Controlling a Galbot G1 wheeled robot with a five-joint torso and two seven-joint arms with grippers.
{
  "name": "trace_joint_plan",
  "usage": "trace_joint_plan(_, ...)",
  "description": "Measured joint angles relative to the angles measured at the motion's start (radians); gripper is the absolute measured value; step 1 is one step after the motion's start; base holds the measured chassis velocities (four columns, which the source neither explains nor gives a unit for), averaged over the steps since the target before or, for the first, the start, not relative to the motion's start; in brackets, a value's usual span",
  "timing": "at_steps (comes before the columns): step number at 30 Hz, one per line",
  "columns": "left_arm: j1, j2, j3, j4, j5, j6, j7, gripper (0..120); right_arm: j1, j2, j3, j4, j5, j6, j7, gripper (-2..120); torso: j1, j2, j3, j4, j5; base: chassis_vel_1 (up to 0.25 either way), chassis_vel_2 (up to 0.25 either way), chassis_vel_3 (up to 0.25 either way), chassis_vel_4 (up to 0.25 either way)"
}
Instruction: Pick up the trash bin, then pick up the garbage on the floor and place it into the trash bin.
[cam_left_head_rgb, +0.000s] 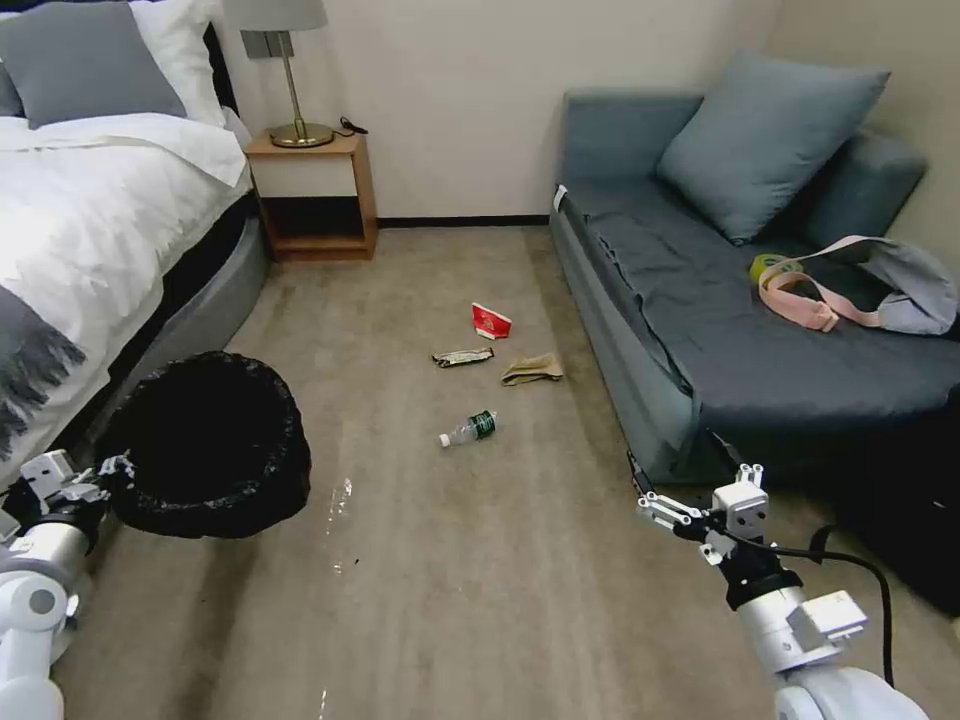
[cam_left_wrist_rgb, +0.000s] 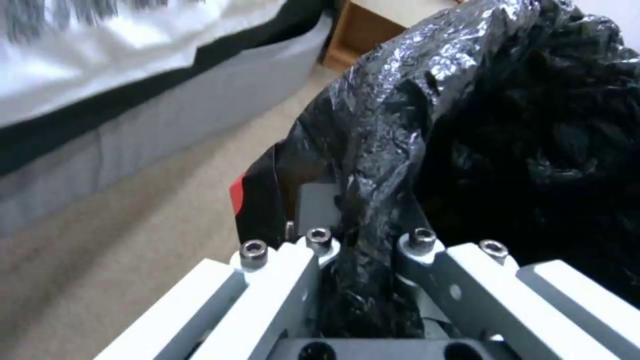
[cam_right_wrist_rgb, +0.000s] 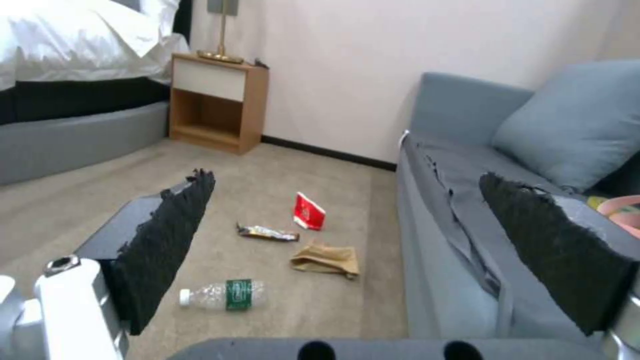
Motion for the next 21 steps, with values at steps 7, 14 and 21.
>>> trace_joint_plan(7,-0.005,0.016,-0.005,0.001,-0.006,-0.001,-0.001,4,0.0,0.0,-0.001,0.0,0.001,0.005,-0.008,100,0.0,0.0,0.0,-0.0001,0.0,-0.105,0.097,0.09,-0.099)
trace_joint_plan(14,-0.005,0.011,0.002,-0.002,-0.006,-0.001,-0.001,4,-0.001,0.0,-0.001,0.001,0.001,0.008,-0.012,100,0.0,0.0,0.0,-0.0003,0.0,-0.145,0.145,0.147,-0.136)
trace_joint_plan(21,-0.007,0.007,0.003,-0.003,-0.006,-0.001,-0.002,4,0.0,0.0,0.001,0.001,0.002,0.009,-0.013,100,0.0,0.0,0.0,-0.0001,0.0,-0.122,0.142,0.115,-0.127)
